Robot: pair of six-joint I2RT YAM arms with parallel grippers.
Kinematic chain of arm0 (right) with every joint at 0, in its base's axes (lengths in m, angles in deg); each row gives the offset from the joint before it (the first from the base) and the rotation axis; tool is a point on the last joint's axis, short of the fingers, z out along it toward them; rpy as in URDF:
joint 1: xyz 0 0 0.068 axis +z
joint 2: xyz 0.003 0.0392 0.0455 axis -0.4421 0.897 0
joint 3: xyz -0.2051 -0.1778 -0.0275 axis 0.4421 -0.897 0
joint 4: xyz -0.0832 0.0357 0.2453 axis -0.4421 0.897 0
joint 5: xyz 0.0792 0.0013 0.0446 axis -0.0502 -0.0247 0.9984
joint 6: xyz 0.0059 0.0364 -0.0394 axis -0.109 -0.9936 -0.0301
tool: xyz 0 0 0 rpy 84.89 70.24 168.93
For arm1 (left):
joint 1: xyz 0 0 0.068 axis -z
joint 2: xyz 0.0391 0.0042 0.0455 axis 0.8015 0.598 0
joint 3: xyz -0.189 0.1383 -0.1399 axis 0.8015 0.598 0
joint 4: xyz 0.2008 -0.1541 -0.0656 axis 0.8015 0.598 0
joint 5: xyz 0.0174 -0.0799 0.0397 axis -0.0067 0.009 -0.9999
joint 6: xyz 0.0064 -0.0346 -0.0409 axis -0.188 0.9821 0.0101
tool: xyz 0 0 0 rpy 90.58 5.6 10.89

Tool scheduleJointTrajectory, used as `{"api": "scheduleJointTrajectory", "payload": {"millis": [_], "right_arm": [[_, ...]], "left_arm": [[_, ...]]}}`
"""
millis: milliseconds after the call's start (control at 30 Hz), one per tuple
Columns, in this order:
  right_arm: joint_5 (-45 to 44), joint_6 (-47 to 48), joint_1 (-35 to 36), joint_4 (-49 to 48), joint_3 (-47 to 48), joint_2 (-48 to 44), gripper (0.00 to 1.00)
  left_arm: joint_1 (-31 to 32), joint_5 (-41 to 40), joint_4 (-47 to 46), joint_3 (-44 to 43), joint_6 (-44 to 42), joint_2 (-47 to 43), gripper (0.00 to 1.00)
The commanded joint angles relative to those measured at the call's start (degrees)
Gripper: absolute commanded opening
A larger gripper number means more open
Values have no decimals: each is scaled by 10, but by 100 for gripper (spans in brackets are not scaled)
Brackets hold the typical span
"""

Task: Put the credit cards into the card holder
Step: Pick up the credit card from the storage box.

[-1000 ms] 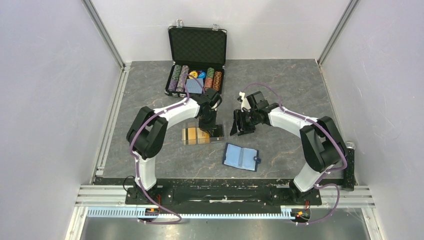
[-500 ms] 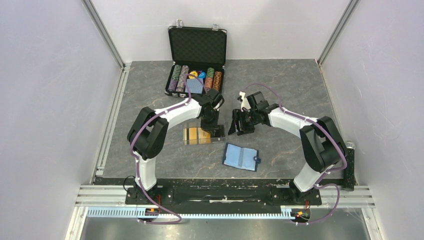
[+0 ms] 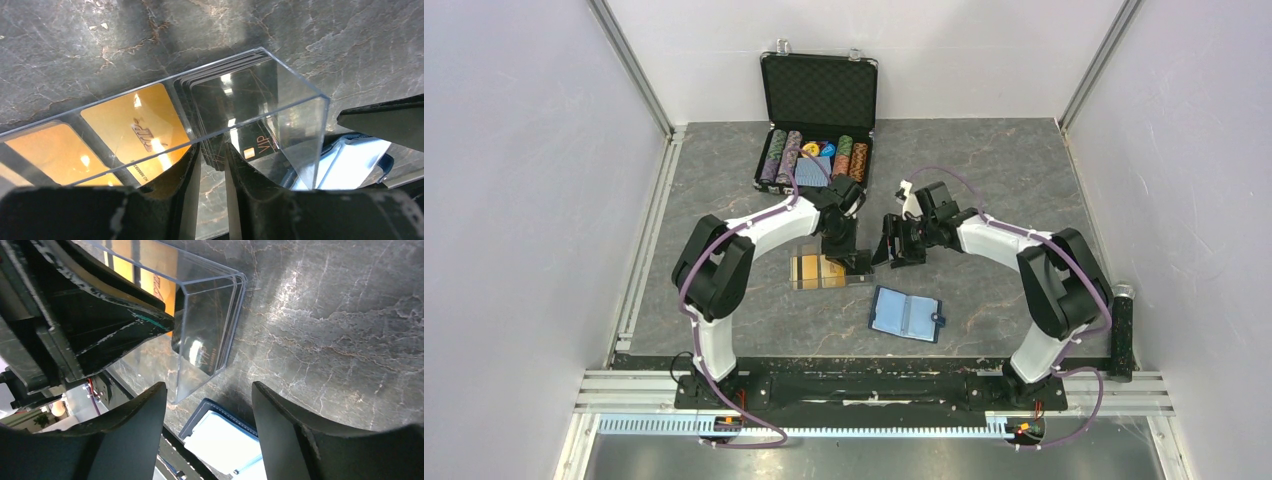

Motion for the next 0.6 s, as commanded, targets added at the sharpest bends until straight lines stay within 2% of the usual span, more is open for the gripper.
{"api": "scheduleJointTrajectory", "payload": {"millis": [0,167,367,567], "right_arm": [[16,-7,11,-17,22,29,64],[17,-6,18,-16,27,49,53],[17,-7,19,-15,26,52,30],[18,-8,19,-15,28,49,14]], "left_arm": [[-2,-4,-12,14,21,-14,31],[0,8,-25,22,18,3,26],[5,18,-28,9,15,6,8],[14,22,-18,-13,10,9,3]]}}
